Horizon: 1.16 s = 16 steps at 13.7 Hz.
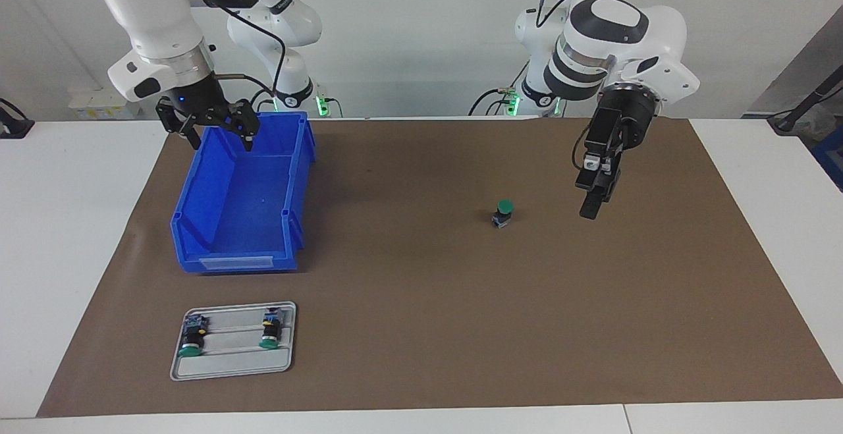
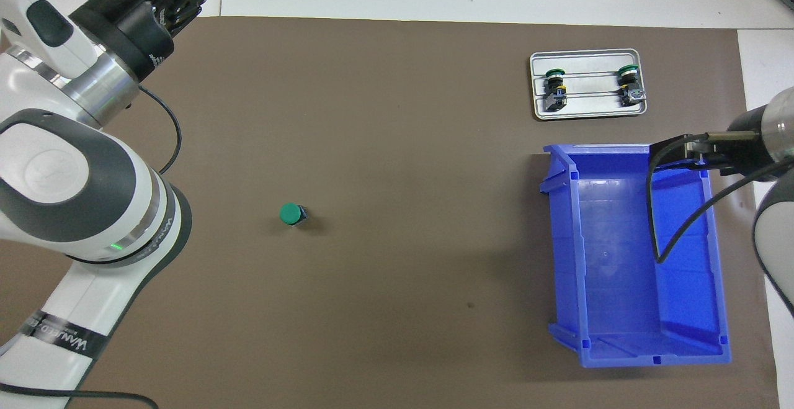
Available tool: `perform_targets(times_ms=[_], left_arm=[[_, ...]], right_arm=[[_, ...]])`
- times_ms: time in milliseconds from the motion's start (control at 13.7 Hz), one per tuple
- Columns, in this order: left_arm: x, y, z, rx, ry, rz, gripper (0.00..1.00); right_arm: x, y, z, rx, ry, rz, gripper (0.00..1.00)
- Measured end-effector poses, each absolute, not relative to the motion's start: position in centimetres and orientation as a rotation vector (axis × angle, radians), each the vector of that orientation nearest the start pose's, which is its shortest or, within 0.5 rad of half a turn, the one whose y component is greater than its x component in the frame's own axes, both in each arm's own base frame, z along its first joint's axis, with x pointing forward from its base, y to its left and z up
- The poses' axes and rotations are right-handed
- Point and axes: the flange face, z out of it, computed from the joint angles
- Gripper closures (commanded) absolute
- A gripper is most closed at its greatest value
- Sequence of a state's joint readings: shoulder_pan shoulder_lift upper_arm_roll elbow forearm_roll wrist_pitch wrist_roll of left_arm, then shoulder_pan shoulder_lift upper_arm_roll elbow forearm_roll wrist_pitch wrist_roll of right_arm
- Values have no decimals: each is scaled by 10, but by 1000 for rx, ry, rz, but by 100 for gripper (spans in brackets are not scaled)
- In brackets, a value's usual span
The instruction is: Place and press button with both arms
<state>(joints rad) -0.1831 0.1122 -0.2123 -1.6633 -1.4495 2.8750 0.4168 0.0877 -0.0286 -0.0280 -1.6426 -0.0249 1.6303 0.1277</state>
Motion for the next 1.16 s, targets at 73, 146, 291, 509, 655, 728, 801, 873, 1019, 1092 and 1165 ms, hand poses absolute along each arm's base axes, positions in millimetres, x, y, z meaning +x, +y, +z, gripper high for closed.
perform_targets(times_ms=[73,146,291,509,655,728,801,873,1019,1092,1165], left_arm=[[609,-191,622,1865,379,942,20],[609,-198,624,1887,324,933,20],[608,-211,628,1966,156,914,19],[606,-221,628,2097,-64,864,19],[608,-215,623,2185,-178,831,19],[609,-209,620,2240,-242,805,19],[609,-202,617,2297,-303,776,7],[610,-192,613,2360,-358,748,1],[611,-172,609,2449,-423,708,1],[610,-165,608,2484,-451,685,1],[608,-159,607,2523,-483,653,1]], right_arm=[[550,30,612,-3162,106,-29,0],[550,30,612,-3162,105,-29,0],[550,30,612,-3162,105,-29,0],[550,30,612,-3162,105,-29,0],[550,30,612,-3162,105,-29,0],[550,30,612,-3162,105,-29,0],[550,30,612,-3162,105,-29,0],[550,30,612,-3162,105,-29,0],[550,30,612,-3162,106,-29,0],[550,30,612,-3162,105,-29,0],[550,30,612,-3162,105,-29,0]])
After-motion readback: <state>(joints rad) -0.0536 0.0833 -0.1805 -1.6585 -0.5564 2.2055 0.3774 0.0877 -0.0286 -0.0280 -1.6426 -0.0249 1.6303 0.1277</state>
